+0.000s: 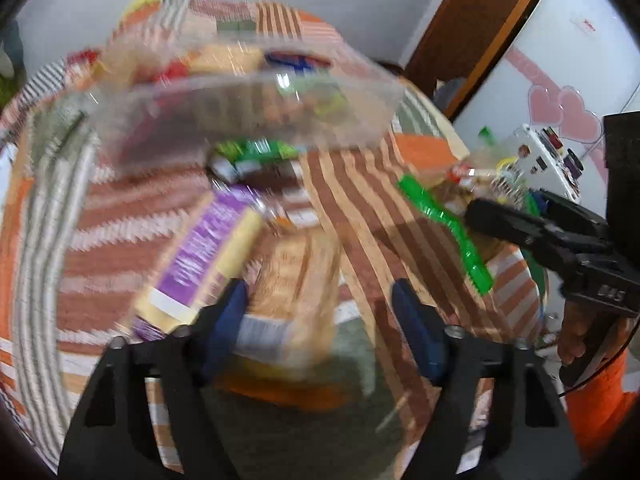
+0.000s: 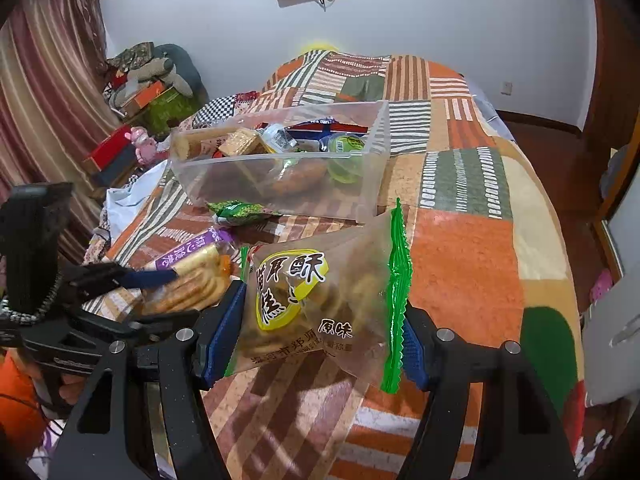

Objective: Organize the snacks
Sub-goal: 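Grasp the round-cookie bag with right tool while left tool grasps the wrapped cake, then carry the cookie bag and wrapped cake into the clear box and release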

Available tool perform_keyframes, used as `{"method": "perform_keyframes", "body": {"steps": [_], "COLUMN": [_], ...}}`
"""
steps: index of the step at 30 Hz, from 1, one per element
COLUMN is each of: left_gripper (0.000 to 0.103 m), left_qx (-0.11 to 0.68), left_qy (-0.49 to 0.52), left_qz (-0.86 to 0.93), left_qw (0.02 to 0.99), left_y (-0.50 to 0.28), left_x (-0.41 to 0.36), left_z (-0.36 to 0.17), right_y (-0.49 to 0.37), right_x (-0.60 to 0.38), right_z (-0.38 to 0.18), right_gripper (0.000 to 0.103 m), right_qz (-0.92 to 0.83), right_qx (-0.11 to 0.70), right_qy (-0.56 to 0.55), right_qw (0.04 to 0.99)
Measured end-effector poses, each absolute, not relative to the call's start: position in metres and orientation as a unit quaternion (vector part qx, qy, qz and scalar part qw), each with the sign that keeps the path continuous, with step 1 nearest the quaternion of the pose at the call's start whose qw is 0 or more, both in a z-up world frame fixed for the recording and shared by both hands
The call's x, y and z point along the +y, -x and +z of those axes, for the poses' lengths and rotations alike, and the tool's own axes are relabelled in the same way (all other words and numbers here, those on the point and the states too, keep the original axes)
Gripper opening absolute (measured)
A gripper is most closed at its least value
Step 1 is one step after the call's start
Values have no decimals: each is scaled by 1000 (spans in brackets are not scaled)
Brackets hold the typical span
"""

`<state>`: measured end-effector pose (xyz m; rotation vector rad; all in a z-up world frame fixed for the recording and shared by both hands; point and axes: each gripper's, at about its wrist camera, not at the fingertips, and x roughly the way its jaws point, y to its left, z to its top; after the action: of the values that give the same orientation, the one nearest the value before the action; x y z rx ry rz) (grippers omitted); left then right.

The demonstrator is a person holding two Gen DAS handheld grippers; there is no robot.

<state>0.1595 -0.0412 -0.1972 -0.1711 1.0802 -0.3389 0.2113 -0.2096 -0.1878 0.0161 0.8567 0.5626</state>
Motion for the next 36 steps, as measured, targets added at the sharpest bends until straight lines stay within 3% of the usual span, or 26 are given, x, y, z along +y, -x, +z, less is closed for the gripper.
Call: {"method": "perform_keyframes", "body": {"steps": [3,7,36], "left_gripper": [60,36,35], "left_qx": [507,499,355], "left_qy": [64,62,62], "left_qz": [-145,-140,-100], "left_qw": [847,853,927], "left_y": [-161,-163,-189], "left_x": [-49,-53,-9], "left_z": [-205,-204,-105], "right_y": [-208,-206,-247], "right_x": [-212,-213,-192], "right_z": [-187,-187,-130], "right_gripper": [65,65,65], "right_qz": [269,269,275], "right_qx": [408,407,324], "right_qy": [-14,-17,-53], "right_qw": [872,873,903]}}
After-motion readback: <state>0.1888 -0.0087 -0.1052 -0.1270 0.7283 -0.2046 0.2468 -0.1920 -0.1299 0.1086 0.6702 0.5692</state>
